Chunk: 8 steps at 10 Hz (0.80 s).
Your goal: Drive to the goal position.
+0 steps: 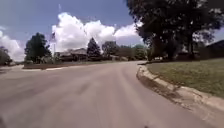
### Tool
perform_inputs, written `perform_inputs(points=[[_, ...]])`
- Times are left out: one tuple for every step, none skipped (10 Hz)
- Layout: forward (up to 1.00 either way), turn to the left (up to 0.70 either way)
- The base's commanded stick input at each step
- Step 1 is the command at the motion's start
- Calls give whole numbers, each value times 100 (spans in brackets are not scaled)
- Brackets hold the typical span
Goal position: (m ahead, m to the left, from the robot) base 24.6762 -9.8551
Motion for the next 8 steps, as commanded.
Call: perform_inputs(points=[[70,0],[70,0],[70,0],[70,0],[70,0],[70,0],[70,0],[70,0]])
